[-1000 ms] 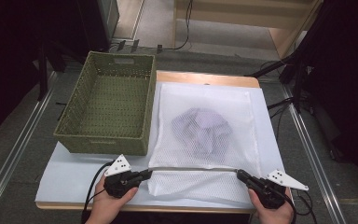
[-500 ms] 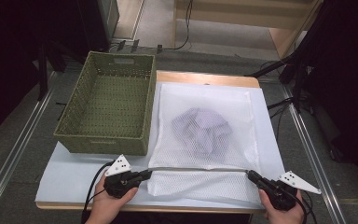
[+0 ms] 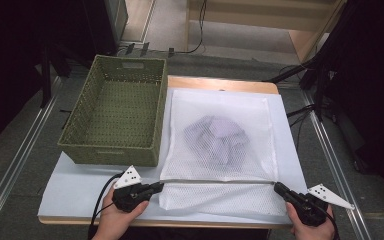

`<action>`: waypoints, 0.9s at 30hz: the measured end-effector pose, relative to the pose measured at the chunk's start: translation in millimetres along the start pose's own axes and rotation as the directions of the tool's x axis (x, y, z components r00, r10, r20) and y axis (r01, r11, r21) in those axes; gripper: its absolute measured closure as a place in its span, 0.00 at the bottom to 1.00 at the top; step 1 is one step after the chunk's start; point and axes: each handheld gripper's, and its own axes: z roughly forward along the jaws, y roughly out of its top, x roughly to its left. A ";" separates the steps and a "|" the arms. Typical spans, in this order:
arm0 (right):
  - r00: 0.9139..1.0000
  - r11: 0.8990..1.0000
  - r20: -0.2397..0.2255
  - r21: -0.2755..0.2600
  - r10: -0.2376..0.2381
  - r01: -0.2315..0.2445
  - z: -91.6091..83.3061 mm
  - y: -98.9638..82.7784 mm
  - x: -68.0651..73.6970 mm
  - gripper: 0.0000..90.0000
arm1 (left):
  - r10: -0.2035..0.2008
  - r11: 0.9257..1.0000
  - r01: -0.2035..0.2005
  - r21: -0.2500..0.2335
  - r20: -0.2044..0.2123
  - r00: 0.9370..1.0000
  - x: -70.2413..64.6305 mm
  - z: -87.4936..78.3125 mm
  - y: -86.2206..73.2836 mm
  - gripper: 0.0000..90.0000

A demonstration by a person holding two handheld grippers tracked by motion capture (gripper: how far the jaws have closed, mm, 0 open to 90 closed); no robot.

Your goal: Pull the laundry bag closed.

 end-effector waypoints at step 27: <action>0.999 0.998 0.039 -0.061 0.023 -0.021 -10.8 -1.1 -17.8 0.70 | -0.006 0.998 0.006 -0.062 0.003 1.000 6.5 -6.7 -2.0 0.64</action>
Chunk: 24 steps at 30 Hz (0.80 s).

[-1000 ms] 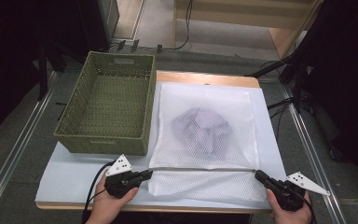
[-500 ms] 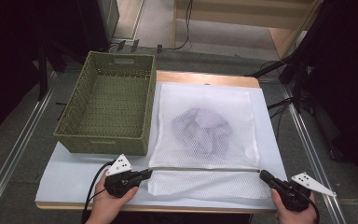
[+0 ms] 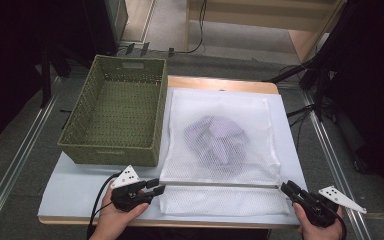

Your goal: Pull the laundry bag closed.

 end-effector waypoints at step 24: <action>0.994 0.998 0.094 -0.004 -0.058 0.058 13.8 5.8 -5.3 0.15 | -0.076 0.988 0.063 -0.142 -0.089 0.993 40.2 -44.2 -3.1 0.03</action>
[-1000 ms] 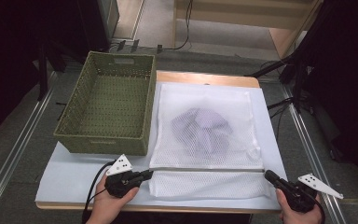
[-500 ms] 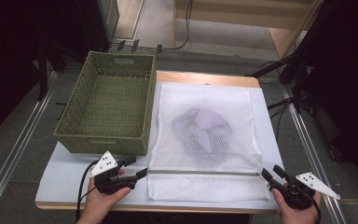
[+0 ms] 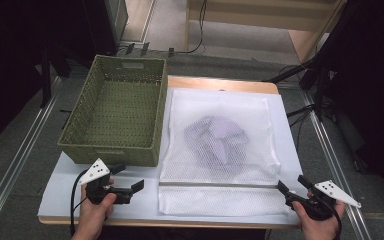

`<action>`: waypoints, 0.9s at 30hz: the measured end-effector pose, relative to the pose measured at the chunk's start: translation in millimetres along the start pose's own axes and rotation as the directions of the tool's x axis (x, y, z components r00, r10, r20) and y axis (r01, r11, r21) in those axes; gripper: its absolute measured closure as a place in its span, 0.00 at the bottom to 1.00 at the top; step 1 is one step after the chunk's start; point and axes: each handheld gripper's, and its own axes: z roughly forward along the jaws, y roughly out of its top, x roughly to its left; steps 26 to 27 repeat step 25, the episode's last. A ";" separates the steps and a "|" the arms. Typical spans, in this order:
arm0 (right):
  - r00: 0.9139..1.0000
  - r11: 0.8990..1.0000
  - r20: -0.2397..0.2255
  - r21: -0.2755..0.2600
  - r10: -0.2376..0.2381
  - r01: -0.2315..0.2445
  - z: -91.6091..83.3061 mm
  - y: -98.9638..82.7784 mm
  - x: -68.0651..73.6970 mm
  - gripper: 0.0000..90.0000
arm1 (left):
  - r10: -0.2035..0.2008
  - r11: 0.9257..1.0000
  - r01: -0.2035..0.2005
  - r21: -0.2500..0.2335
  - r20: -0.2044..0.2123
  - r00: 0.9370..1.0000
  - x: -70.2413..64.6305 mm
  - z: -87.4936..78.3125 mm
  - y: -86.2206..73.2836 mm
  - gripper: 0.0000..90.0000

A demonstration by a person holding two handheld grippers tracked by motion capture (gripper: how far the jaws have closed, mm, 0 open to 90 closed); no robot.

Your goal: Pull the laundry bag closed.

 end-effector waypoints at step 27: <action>1.000 1.000 0.005 0.017 0.019 -0.019 9.1 3.3 -3.0 0.14 | 0.047 0.998 -0.040 0.052 -0.154 0.987 21.4 -14.4 -5.4 0.00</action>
